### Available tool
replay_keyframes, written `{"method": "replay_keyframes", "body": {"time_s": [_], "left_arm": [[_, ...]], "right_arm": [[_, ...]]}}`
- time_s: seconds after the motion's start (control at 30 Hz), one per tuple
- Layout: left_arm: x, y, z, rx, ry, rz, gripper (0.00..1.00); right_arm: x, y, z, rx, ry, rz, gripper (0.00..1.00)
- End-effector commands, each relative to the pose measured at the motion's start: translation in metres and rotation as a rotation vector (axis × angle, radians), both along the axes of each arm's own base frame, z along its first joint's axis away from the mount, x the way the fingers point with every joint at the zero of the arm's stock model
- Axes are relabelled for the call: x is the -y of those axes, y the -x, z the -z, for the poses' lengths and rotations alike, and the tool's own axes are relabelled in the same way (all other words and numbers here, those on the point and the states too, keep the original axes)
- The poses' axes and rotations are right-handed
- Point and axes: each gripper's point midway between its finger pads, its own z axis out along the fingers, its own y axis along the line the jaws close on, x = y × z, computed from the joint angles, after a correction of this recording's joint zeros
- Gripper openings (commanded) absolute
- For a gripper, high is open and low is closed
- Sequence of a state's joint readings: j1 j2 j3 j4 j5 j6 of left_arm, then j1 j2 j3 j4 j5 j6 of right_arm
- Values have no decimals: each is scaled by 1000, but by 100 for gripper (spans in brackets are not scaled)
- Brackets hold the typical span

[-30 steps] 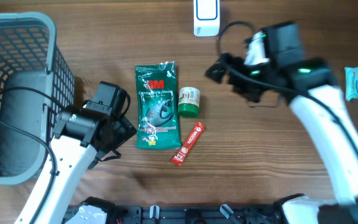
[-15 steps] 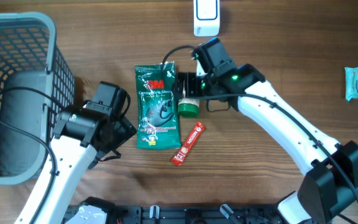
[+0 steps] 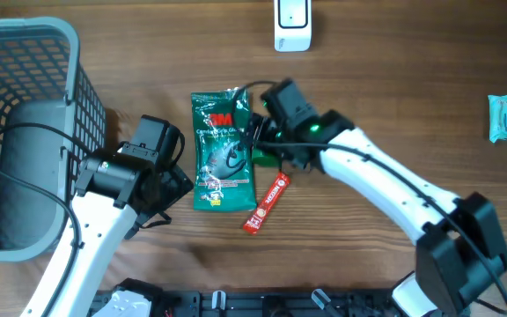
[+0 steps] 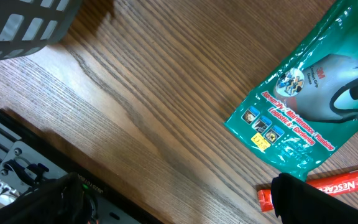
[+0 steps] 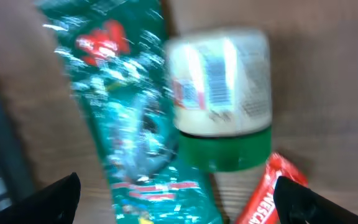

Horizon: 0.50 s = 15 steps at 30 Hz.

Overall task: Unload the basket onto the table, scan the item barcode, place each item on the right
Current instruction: 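Grasp the green-lidded jar with the right gripper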

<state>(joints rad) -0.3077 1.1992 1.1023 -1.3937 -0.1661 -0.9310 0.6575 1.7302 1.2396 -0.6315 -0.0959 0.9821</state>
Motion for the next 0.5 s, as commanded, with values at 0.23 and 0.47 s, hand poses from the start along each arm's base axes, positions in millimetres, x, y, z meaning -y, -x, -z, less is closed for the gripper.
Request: {"method": "replay_keyframes", "body": {"time_s": [0.23,0.47], "left_arm": [[0,0,0,2,0,-12,100],[0,0,0,2,0,-12,100]], "right_arm": [[25,-5,52,7,175,206,100],[-9,-2,79,-14,111,22,99]]}}
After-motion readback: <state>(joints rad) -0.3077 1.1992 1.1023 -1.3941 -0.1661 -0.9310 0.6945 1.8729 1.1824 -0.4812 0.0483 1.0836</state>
